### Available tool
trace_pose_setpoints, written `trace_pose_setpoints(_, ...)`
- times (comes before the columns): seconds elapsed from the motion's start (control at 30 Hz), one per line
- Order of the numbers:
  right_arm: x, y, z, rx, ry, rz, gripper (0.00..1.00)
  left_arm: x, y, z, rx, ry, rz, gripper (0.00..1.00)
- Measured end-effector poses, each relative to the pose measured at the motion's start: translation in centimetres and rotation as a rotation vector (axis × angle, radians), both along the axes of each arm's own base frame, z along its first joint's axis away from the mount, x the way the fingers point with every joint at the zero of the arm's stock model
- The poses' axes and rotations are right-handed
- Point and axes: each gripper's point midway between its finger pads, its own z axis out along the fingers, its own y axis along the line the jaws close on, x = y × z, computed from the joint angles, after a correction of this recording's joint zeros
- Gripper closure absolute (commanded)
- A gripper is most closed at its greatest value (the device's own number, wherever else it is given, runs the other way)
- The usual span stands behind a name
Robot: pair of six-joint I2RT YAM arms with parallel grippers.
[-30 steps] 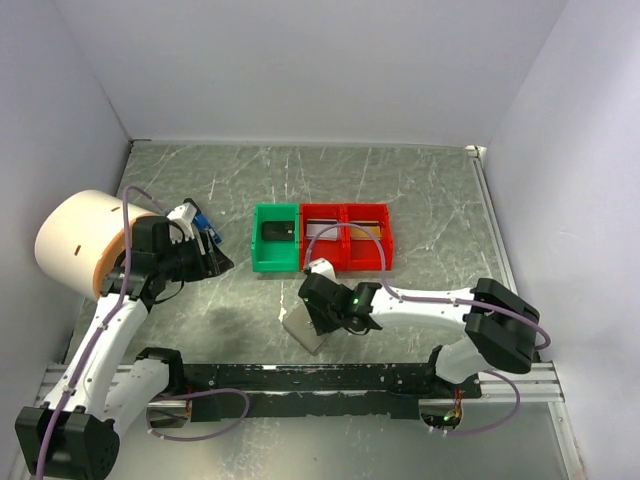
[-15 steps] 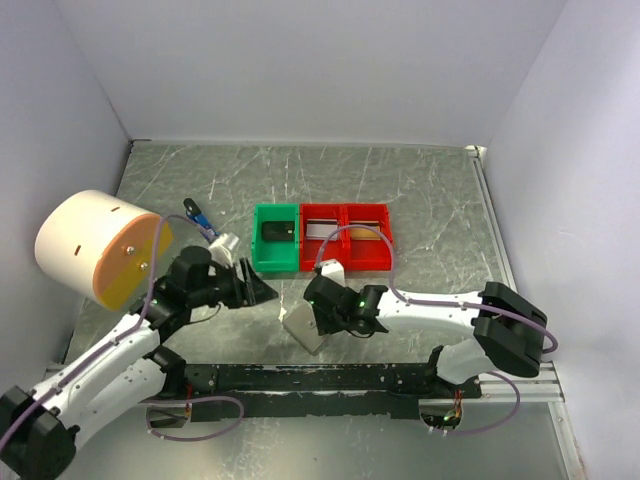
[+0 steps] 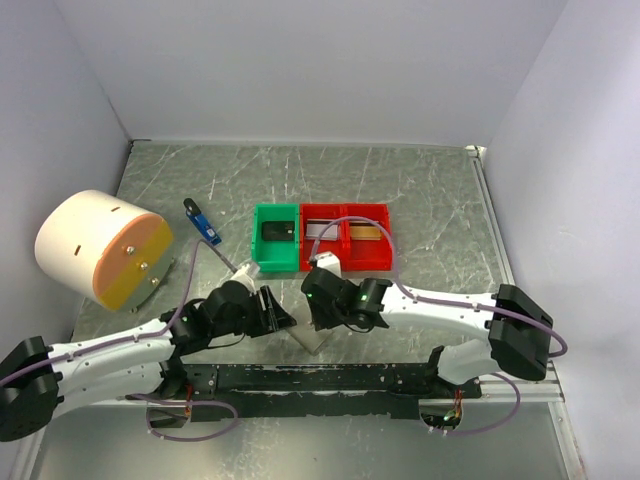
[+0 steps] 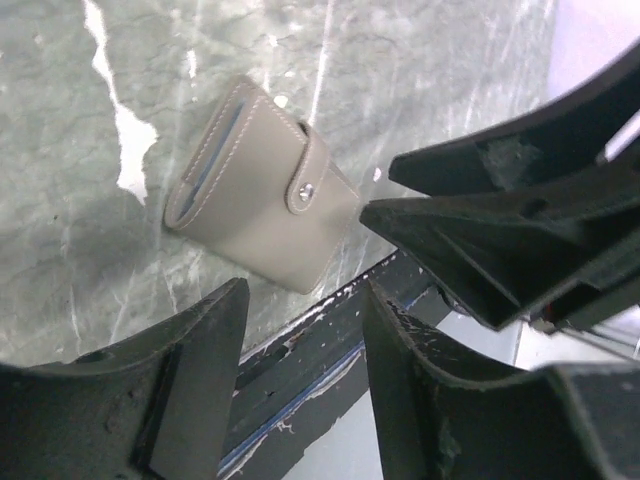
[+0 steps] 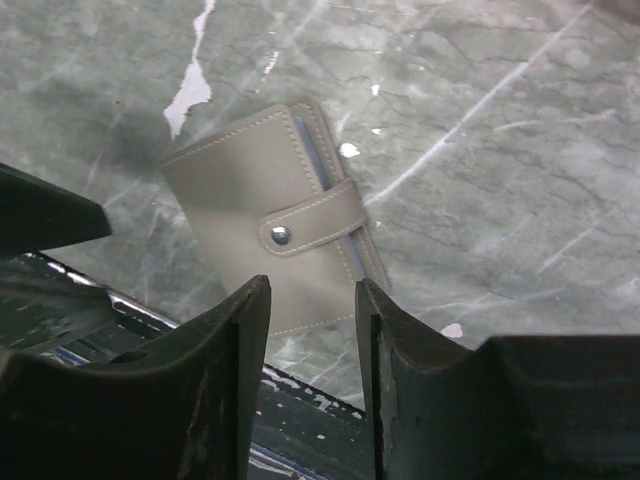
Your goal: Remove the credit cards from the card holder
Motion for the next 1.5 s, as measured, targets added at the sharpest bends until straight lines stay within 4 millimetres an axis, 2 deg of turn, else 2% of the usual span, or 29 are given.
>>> trace_pose_setpoints(0.13, -0.5, 1.4, -0.1, 0.032, 0.023, 0.050, 0.65, 0.0, 0.0, -0.9, 0.031, 0.027, 0.081, 0.43)
trace_pose_setpoints(0.23, -1.1, 2.5, -1.3, 0.031, 0.049, 0.085, 0.65, 0.0, 0.1, -1.0, 0.032, 0.032, 0.130, 0.42)
trace_pose_setpoints(0.4, -1.0, 2.9, -3.2, -0.045, 0.063, 0.090, 0.62, 0.2, 0.6, -0.4, 0.013, 0.029, 0.187, 0.41)
trace_pose_setpoints(0.5, -0.4, 3.4, -3.3, -0.080, 0.032, 0.087, 0.60, 0.2, 1.2, -0.6, 0.011, 0.032, 0.207, 0.42)
trace_pose_setpoints(0.67, -0.5, 3.6, -3.2, -0.139, 0.001, 0.095, 0.57, -0.2, 2.0, -2.2, 0.044, 0.053, 0.217, 0.43)
trace_pose_setpoints(0.8, -0.3, 3.3, -2.7, -0.164, -0.023, 0.095, 0.57, -0.2, 2.1, -2.4, 0.052, 0.055, 0.219, 0.43)
trace_pose_setpoints(0.93, 0.4, 4.0, -1.4, -0.140, -0.063, 0.083, 0.57, -0.1, 2.2, -2.5, 0.058, 0.052, 0.226, 0.43)
trace_pose_setpoints(1.03, 0.8, 4.1, -1.2, -0.139, -0.080, 0.076, 0.59, -0.1, 2.2, -2.5, 0.058, 0.054, 0.229, 0.42)
trace_pose_setpoints(1.2, 1.0, 3.6, -3.5, -0.210, -0.068, 0.064, 0.66, -0.1, 2.2, -2.5, 0.056, 0.054, 0.229, 0.42)
trace_pose_setpoints(1.27, 1.1, 3.6, -3.4, -0.214, -0.075, 0.056, 0.68, -0.1, 2.2, -2.4, 0.053, 0.052, 0.228, 0.42)
trace_pose_setpoints(1.5, 0.9, 3.2, -3.4, -0.145, -0.090, 0.003, 0.93, -0.2, 2.0, -3.1, 0.082, 0.047, 0.198, 0.39)
